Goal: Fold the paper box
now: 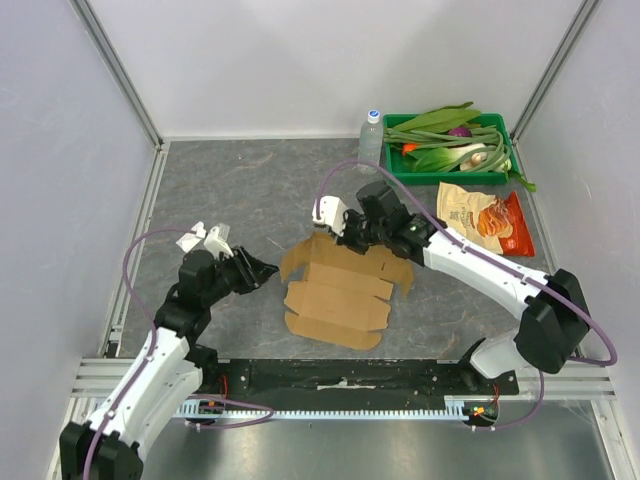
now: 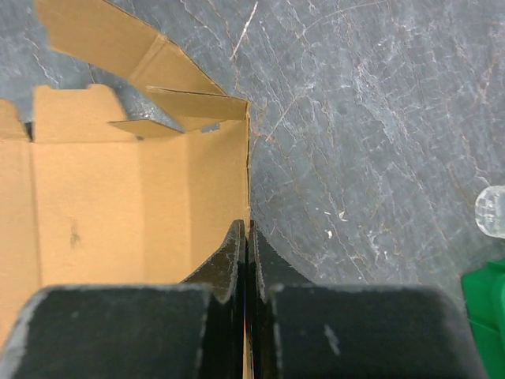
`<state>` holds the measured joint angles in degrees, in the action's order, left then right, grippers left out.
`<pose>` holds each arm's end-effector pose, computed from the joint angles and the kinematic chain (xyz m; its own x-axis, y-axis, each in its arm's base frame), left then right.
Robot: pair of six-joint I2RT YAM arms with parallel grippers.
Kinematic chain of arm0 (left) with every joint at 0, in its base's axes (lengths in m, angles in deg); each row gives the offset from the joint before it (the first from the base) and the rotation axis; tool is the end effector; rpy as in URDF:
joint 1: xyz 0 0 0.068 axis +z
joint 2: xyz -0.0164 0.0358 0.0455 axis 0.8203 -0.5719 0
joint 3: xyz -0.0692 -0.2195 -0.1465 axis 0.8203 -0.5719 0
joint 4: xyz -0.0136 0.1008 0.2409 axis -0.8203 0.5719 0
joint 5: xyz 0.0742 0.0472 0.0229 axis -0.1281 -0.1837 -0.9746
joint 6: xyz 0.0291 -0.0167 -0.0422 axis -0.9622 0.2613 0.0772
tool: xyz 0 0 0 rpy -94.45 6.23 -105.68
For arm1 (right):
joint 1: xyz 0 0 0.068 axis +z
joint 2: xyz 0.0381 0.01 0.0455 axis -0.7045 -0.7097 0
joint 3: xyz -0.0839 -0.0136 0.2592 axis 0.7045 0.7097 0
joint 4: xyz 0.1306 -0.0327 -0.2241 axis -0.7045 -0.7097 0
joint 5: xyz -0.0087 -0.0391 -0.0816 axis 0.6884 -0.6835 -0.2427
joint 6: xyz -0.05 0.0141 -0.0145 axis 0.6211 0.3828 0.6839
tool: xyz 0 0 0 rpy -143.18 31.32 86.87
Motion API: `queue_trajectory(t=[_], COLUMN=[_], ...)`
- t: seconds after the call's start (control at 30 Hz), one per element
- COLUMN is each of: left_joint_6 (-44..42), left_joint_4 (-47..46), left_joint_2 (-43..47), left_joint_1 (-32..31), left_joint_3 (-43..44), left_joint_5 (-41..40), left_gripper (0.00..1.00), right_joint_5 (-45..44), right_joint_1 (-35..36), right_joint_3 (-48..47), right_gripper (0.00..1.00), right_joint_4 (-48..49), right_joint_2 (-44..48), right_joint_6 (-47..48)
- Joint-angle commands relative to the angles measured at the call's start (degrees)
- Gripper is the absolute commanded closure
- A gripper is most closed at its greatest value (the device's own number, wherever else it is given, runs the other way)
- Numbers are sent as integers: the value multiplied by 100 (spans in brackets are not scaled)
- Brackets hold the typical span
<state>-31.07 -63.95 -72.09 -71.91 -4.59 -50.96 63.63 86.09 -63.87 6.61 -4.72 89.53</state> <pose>0.1516 -0.0577 0.2134 -0.6743 -0.4385 -0.5942 0.1508 0.7059 -0.6920 0.2388 0.2249 0.2936 -0.0839 -0.6005 -0.7952 -0.9328 0.3280 -0.1493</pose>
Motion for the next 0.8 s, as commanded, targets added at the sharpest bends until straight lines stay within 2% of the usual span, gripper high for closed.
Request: queue_trajectory(t=[0.0, 0.1, 0.2, 0.3, 0.43, 0.53, 0.67, 0.77], left_joint_6=[185, 159, 63, -121, -719, -992, -1089, -1212], left_joint_4=[266, 346, -92, -769, -1007, -990, -1139, -1148], left_joint_2=[455, 613, 465, -1, -344, -721, -1266, -1504], left_joint_1=[-8, -16, -16, -218, -1165, -1553, -1669, -1800], left_joint_3=[93, 321, 445, 576, 945, 1217, 1455, 1613], left_joint_5=[-147, -217, 71, 433, -409, -929, -921, -1253], left_gripper=[59, 57, 53, 54, 55, 56, 59, 59], right_joint_5=[-1220, -1808, -2389, -2487, -2427, -2356, -2303, -2285], right_joint_1=[465, 860, 1099, 1187, 1249, 1258, 1258, 1258], right_joint_3=[104, 358, 666, 711, 684, 711, 763, 772], right_gripper=[100, 100, 100, 100, 100, 100, 100, 100], right_joint_4=[288, 594, 1025, 1194, 1238, 1264, 1308, 1299], right_joint_2=[260, 373, 479, 436, 330, 321, 330, 348], right_joint_6=[232, 232, 267, 354, 399, 372, 355, 372])
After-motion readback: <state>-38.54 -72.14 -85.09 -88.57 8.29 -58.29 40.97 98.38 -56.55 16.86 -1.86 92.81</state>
